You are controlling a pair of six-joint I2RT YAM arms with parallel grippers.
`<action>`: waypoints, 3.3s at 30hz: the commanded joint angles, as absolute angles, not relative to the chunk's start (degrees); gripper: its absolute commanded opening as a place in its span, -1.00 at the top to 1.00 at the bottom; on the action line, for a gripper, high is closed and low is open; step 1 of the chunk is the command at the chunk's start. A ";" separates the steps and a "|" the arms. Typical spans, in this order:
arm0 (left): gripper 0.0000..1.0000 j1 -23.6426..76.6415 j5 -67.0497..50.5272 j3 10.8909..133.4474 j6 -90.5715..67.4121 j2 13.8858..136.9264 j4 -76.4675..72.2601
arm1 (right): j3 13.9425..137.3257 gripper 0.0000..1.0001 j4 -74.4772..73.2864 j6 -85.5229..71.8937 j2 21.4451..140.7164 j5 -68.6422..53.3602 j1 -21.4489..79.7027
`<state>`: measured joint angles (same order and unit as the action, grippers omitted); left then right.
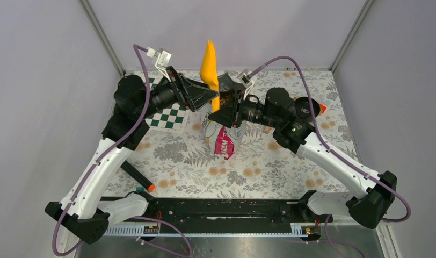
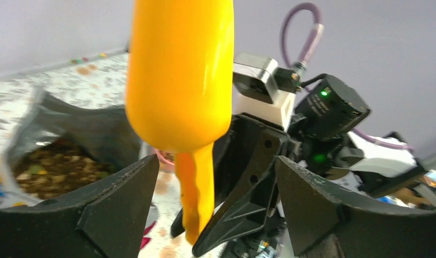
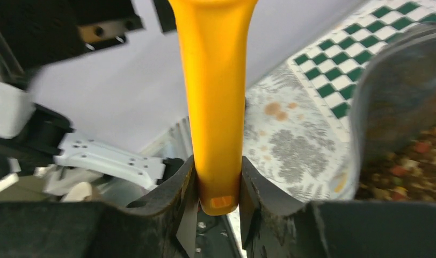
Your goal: Serve the pet food
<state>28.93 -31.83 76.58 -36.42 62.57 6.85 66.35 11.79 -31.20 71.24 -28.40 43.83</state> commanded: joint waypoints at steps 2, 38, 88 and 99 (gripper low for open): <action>-0.67 28.96 -20.23 85.60 -24.55 60.12 17.26 | 74.59 1.00 -7.03 -8.06 67.06 -18.33 43.80; -0.33 29.00 -16.74 109.51 -22.15 76.53 37.94 | 68.62 1.00 -6.84 40.57 62.80 8.82 45.33; 1.00 27.15 -19.82 92.33 -57.47 69.59 7.79 | 66.15 -0.95 26.97 -67.26 58.42 -30.92 20.04; 1.00 27.16 -23.94 90.00 -63.10 69.57 5.69 | 66.56 -0.88 38.96 -72.43 60.60 -32.20 19.97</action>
